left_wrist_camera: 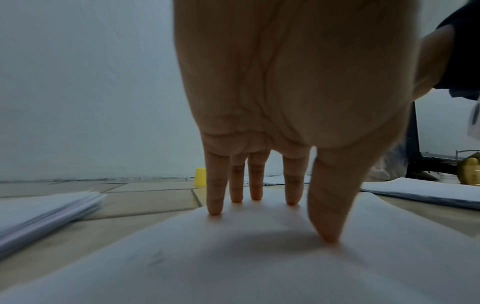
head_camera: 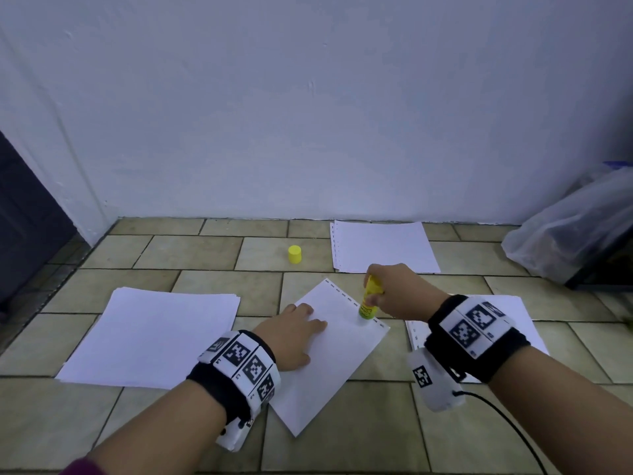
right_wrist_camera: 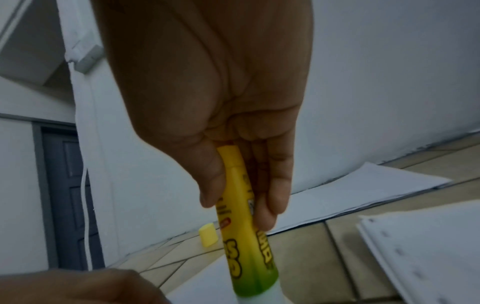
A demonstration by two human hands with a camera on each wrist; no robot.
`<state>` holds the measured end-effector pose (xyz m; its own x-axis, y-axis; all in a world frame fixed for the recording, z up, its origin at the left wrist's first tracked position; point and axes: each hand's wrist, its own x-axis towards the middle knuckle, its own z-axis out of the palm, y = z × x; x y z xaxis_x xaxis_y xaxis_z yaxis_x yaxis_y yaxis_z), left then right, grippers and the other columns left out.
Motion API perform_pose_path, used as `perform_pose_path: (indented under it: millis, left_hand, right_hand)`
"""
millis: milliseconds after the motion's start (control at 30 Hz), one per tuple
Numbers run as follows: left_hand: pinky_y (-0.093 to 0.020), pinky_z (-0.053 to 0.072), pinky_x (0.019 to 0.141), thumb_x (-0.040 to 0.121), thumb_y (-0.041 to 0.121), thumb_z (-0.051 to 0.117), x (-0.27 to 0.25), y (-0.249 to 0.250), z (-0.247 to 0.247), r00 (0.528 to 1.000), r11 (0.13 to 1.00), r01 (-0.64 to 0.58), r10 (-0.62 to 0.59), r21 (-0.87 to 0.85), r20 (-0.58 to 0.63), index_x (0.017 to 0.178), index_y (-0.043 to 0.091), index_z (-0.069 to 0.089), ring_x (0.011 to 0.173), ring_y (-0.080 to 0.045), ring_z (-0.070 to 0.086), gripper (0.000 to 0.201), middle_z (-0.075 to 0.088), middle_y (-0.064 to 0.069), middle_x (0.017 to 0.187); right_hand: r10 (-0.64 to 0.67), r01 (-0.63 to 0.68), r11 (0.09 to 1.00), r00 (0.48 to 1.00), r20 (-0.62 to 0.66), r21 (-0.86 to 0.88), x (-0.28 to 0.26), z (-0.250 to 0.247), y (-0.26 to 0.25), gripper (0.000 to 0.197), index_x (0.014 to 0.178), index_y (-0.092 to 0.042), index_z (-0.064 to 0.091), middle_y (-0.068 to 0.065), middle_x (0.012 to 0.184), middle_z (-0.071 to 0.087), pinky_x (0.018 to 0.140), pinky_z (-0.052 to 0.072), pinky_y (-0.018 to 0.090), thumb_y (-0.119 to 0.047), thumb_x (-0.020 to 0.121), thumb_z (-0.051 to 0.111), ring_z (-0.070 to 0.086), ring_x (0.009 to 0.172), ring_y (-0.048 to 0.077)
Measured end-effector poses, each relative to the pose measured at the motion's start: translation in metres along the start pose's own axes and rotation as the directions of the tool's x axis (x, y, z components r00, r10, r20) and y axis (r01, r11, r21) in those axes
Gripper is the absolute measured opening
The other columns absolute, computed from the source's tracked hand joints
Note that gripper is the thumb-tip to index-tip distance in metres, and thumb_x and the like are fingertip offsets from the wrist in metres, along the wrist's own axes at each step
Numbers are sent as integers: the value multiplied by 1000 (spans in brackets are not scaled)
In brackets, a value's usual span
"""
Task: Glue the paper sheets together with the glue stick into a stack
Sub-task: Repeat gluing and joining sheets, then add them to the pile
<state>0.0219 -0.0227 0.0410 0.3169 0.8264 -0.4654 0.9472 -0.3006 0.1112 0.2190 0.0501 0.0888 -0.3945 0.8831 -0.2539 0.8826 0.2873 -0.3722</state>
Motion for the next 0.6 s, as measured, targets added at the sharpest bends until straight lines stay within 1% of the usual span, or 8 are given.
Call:
perform_pose_path:
  millis: [133, 167, 233, 333, 400, 467, 533, 600]
  left_hand:
    - [-38, 35, 109, 94, 9, 49, 0, -3, 2, 1000, 999, -13, 13, 46, 2, 153, 28, 15, 141, -23, 16, 70, 9, -6, 156]
    - [-37, 37, 107, 94, 8, 50, 0, -3, 1, 1000, 999, -15, 15, 49, -2, 152, 29, 16, 141, -22, 17, 71, 10, -5, 156]
    - [-37, 39, 105, 93, 12, 53, 0, -4, 0, 1000, 999, -10, 10, 36, -16, 151, 31, 19, 140, -21, 19, 70, 14, -3, 154]
    - [-35, 38, 103, 91, 34, 60, -3, -2, -2, 999, 1000, 19, -18, 23, -35, 149, 30, 25, 133, -20, 29, 68, 27, -3, 144]
    - [-33, 35, 102, 85, 48, 64, -5, 0, -3, 997, 998, 36, -32, 45, -72, 145, 26, 32, 127, -20, 32, 71, 32, -3, 137]
    - [-33, 35, 101, 79, 54, 67, -7, 2, 0, 993, 998, 30, -25, 46, -120, 136, 18, 39, 127, -20, 28, 73, 29, -3, 136]
    - [-34, 38, 100, 78, 54, 69, -7, 3, 5, 993, 1000, 9, -11, -15, -122, 131, 12, 39, 132, -19, 24, 74, 21, -3, 142]
    - [-36, 41, 100, 79, 53, 68, -7, 3, 9, 996, 995, 4, -13, -95, -94, 135, 14, 34, 134, -19, 25, 76, 17, -2, 147]
  right_hand:
    - [25, -26, 999, 999, 40, 24, -14, -10, 19, 13, 95, -19, 52, 4, 95, 58, 69, 50, 28, -21, 88, 63, 58, 83, 21]
    - [35, -39, 995, 999, 40, 89, -14, -10, 23, 12, 95, -15, 53, 6, 93, 61, 71, 52, 30, -18, 88, 63, 61, 79, 21]
    - [94, -101, 926, 995, 38, 363, -13, -7, 33, 9, 96, -6, 54, 12, 87, 64, 61, 54, 27, -11, 90, 60, 62, 65, 19]
    - [194, -197, 607, 976, 97, 770, -11, -1, 47, 9, 92, 1, 54, 16, 77, 62, 51, 51, 23, -8, 96, 51, 58, 52, 17]
    - [220, -235, 370, 962, 160, 899, -8, 1, 54, 14, 86, -2, 55, 15, 74, 60, 50, 50, 25, -9, 97, 48, 56, 52, 19]
    - [233, -247, 241, 954, 191, 939, -6, 2, 56, 16, 83, -5, 56, 15, 75, 58, 50, 49, 26, -11, 96, 49, 55, 53, 21]
    - [238, -226, 240, 957, 168, 944, -4, 2, 53, 16, 84, -6, 56, 14, 74, 58, 51, 49, 26, -12, 97, 49, 56, 52, 20]
    - [245, -170, 309, 965, 95, 936, 0, 3, 45, 16, 82, -5, 55, 12, 71, 60, 49, 49, 23, -10, 96, 50, 58, 48, 15]
